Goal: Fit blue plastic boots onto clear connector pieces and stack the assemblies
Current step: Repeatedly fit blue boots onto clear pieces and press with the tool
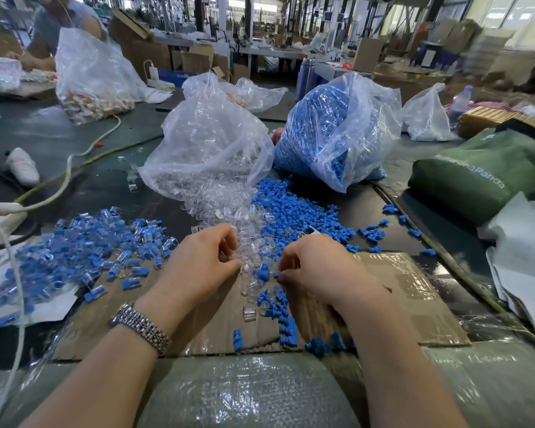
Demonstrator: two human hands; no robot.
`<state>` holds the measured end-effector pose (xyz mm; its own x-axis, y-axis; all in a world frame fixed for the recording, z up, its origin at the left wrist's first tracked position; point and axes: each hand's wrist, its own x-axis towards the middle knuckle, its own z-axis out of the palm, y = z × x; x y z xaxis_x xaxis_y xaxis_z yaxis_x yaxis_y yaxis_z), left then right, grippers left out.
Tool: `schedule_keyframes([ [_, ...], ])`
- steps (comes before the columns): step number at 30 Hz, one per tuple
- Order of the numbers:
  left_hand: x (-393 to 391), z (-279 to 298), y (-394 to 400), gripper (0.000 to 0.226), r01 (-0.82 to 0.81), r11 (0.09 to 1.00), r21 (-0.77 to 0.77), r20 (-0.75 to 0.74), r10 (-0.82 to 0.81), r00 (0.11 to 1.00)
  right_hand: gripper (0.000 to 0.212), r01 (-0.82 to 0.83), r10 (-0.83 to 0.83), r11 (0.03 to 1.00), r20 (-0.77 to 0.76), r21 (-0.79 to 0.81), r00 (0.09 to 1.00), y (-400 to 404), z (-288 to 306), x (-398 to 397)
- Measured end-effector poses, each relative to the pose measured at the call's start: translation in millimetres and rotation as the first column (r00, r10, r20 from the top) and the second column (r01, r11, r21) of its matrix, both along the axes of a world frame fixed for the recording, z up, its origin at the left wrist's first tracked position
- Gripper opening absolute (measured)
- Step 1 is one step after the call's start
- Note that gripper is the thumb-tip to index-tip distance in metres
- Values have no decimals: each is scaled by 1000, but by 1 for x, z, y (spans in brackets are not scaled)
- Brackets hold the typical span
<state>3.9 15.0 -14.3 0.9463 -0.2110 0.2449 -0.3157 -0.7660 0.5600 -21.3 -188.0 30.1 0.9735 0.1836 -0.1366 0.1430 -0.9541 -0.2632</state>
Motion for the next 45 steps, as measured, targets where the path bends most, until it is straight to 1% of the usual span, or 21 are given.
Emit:
schedule_keyframes([
  [2,0,1,0,19,5,1000,31,8,-5,1000,14,-5,5,1000,13,-3,1000,-1,-1,0],
  [5,0,1,0,19,4,998,60,-3,-4,1000,7,2,-3,1000,76,18,997,-4,-7,0],
  [7,0,2,0,20,-11,999,34,-8,11,1000,13,31,-38,998,119,63,992,-7,-9,1],
  [9,-1,4,1,19,-36,998,-55,-12,35,999,19,46,-63,993,157,108,986,-10,-10,4],
  [11,-2,8,2,17,-48,972,-230,-64,34,997,19,40,-67,987,172,158,983,-11,-10,6],
  [13,-2,12,3,15,-54,910,-411,-150,-9,989,20,6,-52,971,189,240,981,-10,-10,6],
  [14,-2,14,3,14,-59,878,-476,-188,-36,982,20,-16,-49,954,209,298,977,-9,-9,6],
  [17,-2,15,3,13,-62,788,-613,-271,-136,953,17,-63,-81,871,270,487,960,-7,-7,3],
  [19,-3,14,4,19,-49,714,-698,-301,-231,925,15,-94,-98,809,291,581,952,-7,-5,1],
  [22,-1,11,5,20,-31,561,-827,-297,-390,872,11,-135,-96,705,282,696,954,-6,-2,-1],
  [23,-1,10,6,21,-19,537,-843,-286,-418,862,11,-146,-92,683,282,716,955,-6,-1,-1],
  [25,0,10,6,23,0,517,-856,-272,-450,850,12,-167,-85,663,294,730,952,-6,-1,-2],
  [28,-1,12,3,31,-21,480,-877,-277,-468,839,12,-205,-64,651,322,731,945,-4,-1,-2],
  [31,-4,16,2,37,-23,484,-875,-285,-475,833,13,-239,-29,641,334,729,942,-2,0,-4],
  [34,-5,18,1,36,-22,487,-873,-291,-486,824,15,-262,10,665,342,700,940,1,-1,-5],
  [37,-7,19,0,29,-39,474,-880,-297,-484,823,15,-291,17,702,393,649,919,2,-3,-5],
  [40,-7,20,0,26,-49,435,-899,-293,-515,805,15,-311,10,723,441,617,898,1,-3,-5],
  [45,-8,20,-3,19,-109,346,-932,-297,-556,776,15,-329,28,716,445,616,895,2,-3,-6],
])
